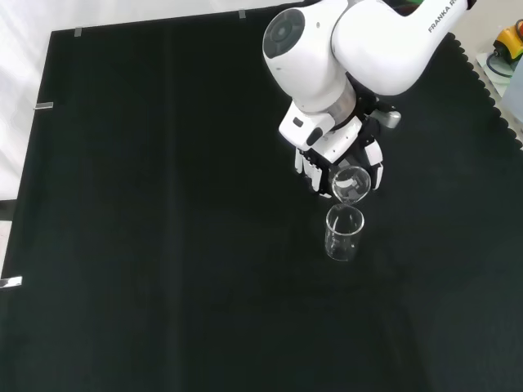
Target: Pour the water from the handheld beaker into the one on the table.
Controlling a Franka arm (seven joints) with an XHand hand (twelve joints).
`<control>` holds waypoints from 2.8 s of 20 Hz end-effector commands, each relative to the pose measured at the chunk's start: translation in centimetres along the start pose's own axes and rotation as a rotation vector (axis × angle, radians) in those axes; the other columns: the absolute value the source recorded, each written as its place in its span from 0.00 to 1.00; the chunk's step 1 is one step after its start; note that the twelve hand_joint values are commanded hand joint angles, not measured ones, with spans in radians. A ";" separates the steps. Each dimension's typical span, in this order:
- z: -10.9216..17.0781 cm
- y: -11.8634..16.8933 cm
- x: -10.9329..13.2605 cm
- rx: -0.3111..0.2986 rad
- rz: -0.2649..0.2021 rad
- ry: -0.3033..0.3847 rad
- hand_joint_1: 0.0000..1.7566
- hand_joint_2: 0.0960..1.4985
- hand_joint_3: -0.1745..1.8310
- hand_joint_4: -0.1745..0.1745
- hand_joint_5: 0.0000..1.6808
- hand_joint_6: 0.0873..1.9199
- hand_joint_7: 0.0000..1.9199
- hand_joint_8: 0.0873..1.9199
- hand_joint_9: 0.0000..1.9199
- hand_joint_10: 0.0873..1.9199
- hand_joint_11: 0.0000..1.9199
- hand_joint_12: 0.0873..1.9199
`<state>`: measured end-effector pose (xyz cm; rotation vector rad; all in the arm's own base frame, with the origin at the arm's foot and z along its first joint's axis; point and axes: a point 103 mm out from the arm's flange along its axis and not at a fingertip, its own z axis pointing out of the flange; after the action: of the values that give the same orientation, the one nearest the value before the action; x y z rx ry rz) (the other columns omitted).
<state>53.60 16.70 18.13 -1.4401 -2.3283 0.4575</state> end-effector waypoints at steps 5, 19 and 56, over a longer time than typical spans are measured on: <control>-0.3 0.1 0.7 0.024 0.028 -0.060 0.82 0.24 0.59 0.00 0.72 0.42 0.75 0.25 0.71 0.42 0.47 0.45; -0.6 0.4 1.4 0.067 0.078 -0.136 0.82 0.24 0.59 0.00 0.72 0.42 0.75 0.26 0.71 0.42 0.47 0.44; -1.4 0.9 3.1 0.170 0.118 -0.284 0.82 0.24 0.60 0.00 0.71 0.43 0.74 0.27 0.70 0.43 0.47 0.43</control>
<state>53.71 19.82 19.19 -1.5145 -2.3532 0.9111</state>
